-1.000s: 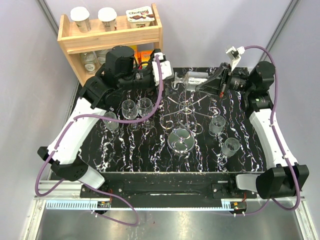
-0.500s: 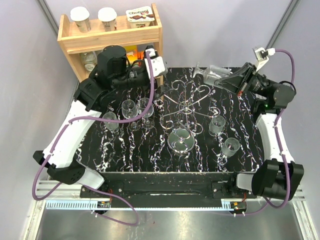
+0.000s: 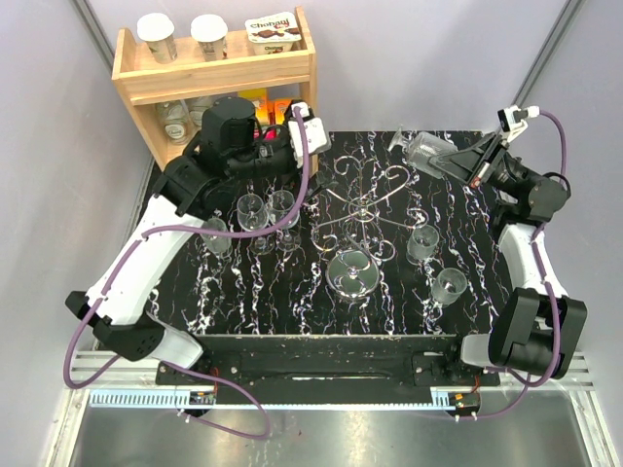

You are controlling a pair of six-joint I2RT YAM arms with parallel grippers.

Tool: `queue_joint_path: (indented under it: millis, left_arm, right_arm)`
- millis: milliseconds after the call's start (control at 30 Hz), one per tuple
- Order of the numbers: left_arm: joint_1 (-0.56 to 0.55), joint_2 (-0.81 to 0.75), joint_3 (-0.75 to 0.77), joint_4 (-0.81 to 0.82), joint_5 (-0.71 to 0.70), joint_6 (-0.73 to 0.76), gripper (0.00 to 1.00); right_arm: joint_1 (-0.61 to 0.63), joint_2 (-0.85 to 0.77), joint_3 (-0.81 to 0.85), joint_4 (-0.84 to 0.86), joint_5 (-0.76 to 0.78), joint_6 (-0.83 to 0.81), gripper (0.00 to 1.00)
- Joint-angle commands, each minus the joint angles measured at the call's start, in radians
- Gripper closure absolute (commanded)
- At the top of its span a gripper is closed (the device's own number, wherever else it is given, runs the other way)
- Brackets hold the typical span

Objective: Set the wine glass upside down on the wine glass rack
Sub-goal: Adjust the wine glass.

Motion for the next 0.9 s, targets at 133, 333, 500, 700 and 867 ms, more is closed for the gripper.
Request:
queue_joint_path:
  millis: [133,333,500,700,867]
  left_arm:
    - [0.002,-0.062,-0.032,0.065,-0.042,0.000,0.01]
    - [-0.001,-0.057,-0.032,0.054,-0.002,-0.015,0.01]
    - [-0.080,0.001,0.023,-0.039,-0.107,0.029,0.03]
    - [-0.103,0.019,0.042,-0.055,-0.114,0.019,0.05]
    - [-0.102,0.003,0.019,0.018,-0.094,-0.055,0.04]
  right_arm:
    - [-0.016,-0.053,0.001,0.289,0.069,0.016,1.00]
    - [-0.016,-0.068,0.017,0.288,0.044,0.025,1.00]
    - [-0.016,-0.091,0.012,0.285,0.023,0.016,1.00]
    - [-0.014,-0.125,0.003,0.280,-0.012,0.010,1.00]
    - [-0.014,-0.145,0.015,0.272,-0.045,0.015,1.00]
